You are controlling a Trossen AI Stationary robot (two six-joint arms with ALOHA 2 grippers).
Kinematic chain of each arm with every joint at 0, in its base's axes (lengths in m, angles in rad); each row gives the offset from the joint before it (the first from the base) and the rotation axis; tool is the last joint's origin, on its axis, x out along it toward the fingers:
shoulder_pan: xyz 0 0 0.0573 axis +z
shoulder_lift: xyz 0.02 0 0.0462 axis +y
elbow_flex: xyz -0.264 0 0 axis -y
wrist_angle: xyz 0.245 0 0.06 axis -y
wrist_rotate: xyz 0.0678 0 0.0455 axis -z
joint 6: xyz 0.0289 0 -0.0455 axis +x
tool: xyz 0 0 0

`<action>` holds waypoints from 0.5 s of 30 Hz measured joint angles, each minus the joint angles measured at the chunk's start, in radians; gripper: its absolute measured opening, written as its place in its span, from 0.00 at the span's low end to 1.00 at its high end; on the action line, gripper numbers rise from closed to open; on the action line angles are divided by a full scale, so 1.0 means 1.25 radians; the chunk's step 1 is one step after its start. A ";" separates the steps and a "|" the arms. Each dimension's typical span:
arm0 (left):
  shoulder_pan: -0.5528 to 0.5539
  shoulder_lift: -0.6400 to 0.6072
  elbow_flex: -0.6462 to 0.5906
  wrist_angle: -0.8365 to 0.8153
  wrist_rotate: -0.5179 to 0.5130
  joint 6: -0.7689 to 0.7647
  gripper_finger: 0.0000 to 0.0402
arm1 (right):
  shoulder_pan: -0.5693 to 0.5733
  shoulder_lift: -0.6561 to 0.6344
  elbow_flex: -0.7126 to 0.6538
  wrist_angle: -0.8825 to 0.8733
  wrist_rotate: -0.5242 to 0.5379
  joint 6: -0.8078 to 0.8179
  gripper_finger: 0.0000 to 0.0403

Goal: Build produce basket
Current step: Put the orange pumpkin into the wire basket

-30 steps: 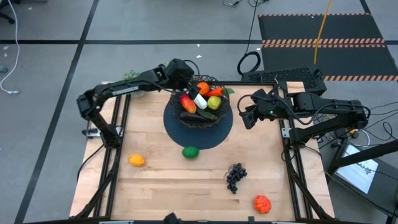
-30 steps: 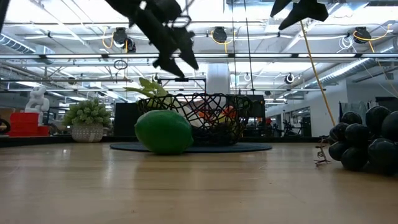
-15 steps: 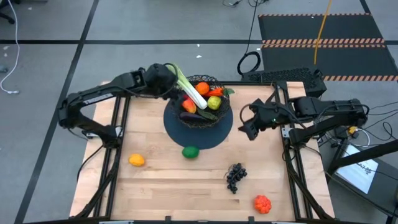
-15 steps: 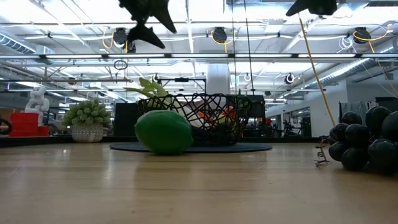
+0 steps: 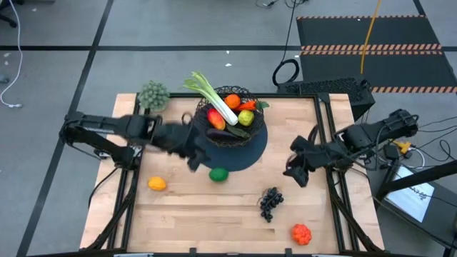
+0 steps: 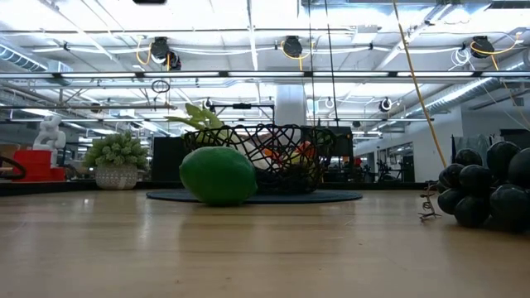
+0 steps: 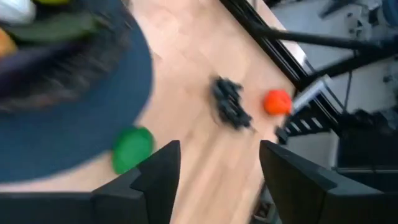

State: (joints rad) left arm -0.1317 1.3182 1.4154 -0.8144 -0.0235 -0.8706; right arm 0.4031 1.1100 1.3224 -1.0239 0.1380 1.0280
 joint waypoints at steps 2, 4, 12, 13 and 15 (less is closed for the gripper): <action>-0.068 0.002 0.000 0.002 -0.058 -0.055 0.52 | 0.041 0.003 0.000 0.000 0.014 0.020 0.50; -0.130 0.005 0.000 0.005 -0.128 -0.113 0.50 | 0.079 0.008 0.000 0.002 0.015 0.042 0.50; -0.309 0.015 0.000 0.083 -0.368 -0.263 0.42 | 0.224 0.032 0.000 -0.001 0.074 0.063 0.54; -0.323 0.020 0.000 0.094 -0.384 -0.263 0.41 | 0.236 0.038 0.000 -0.001 0.080 0.054 0.54; -0.347 0.032 0.000 0.098 -0.392 -0.255 0.39 | 0.252 0.044 0.000 -0.002 0.076 0.050 0.56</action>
State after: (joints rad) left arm -0.5660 1.3585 1.4152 -0.6914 -0.5132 -1.1891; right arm 0.7184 1.1645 1.3220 -1.0264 0.2329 1.0908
